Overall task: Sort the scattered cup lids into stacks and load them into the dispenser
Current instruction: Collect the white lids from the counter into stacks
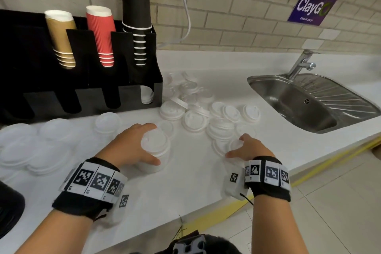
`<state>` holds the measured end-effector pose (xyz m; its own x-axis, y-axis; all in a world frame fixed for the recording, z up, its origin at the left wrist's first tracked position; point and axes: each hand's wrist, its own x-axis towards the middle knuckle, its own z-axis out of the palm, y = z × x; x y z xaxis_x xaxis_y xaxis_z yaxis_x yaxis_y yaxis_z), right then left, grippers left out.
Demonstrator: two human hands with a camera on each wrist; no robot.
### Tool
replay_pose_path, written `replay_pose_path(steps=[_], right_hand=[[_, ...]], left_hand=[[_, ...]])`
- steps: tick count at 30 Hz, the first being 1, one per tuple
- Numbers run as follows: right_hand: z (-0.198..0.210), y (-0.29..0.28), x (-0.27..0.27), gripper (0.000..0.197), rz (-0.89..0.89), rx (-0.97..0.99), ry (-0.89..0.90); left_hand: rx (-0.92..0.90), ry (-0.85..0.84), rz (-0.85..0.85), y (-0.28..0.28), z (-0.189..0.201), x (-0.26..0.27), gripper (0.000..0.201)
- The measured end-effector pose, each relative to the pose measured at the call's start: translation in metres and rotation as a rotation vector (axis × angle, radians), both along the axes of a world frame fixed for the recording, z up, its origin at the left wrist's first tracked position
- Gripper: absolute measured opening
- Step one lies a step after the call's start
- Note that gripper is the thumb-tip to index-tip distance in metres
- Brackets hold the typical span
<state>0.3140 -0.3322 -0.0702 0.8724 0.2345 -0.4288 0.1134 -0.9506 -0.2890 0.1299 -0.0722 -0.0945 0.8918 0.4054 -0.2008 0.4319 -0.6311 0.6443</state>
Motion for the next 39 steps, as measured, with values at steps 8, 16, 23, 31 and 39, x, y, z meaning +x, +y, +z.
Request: replay_pose_path(steps=[8,16,23,31,39], right_hand=[[0.008,0.039,-0.020,0.097,0.186,0.124,0.078],[0.002,0.037,0.000,0.110,-0.021,-0.012,-0.052],[0.012,0.030,0.003,0.102,0.098,-0.025,-0.033],[0.033,0.040,-0.020,0.070,0.378,0.088,0.095],[0.025,0.101,-0.057,0.039,0.571,0.618,0.026]], left_hand=[[-0.018,-0.007,0.005,0.003,-0.006,-0.001,0.103],[-0.019,0.008,-0.007,0.004,-0.004,0.000,0.102],[-0.022,0.001,-0.007,0.005,-0.005,0.000,0.102],[-0.029,-0.050,0.020,0.003,-0.007,-0.001,0.114],[-0.178,-0.135,0.053,0.008,-0.004,-0.016,0.135]])
